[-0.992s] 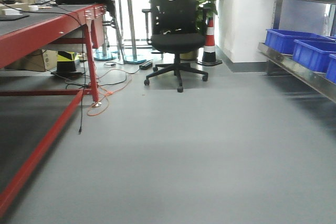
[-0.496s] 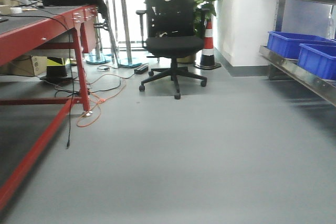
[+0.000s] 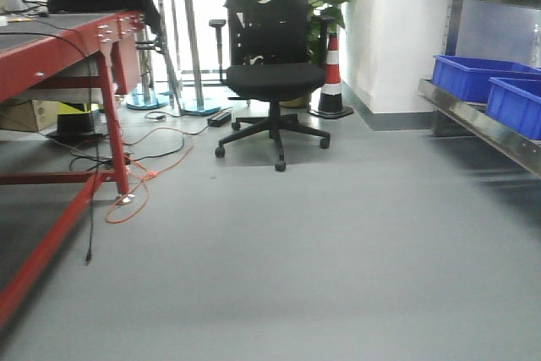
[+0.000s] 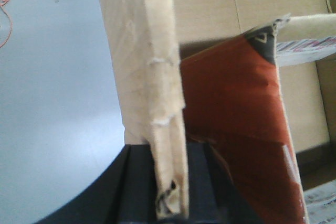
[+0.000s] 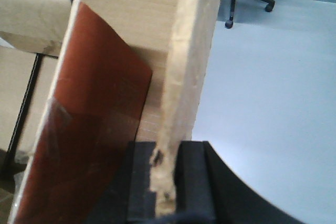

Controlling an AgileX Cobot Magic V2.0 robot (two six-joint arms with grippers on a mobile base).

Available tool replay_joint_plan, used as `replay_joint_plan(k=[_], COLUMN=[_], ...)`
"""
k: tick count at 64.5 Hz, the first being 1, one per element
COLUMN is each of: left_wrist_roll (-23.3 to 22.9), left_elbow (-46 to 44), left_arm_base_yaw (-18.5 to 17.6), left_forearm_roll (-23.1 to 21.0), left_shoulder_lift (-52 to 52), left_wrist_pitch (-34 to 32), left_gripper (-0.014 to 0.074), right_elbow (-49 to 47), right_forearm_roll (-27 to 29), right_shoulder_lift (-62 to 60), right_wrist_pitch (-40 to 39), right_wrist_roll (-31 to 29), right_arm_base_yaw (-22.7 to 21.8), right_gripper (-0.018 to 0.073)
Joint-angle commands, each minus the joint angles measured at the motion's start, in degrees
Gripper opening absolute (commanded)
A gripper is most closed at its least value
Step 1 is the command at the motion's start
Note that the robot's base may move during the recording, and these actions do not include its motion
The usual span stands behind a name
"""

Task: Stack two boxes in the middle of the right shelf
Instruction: 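Turn the base toward the steel shelf rack with blue bins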

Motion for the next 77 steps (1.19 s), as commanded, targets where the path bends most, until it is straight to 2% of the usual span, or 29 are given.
replay_joint_plan(k=[1,77], left_wrist_roll=[0.16,0.16], left_elbow=[-0.92,-0.92], left_arm_base_yaw=[-0.25,-0.25], left_forearm_roll=[-0.53,-0.53], left_shoulder_lift=[-0.90,-0.90], left_wrist_pitch=[-2.67,-2.67], left_gripper=[-0.0111,-0.0111], right_elbow=[-0.65,-0.65], right_forearm_roll=[-0.71,-0.71], right_shoulder_lift=[-0.71,-0.71], right_wrist_pitch=[-2.69,-2.69], right_wrist_roll=[-0.76,-0.76], right_arm_base_yaw=[-0.42,-0.42], right_gripper=[-0.0154,-0.0154])
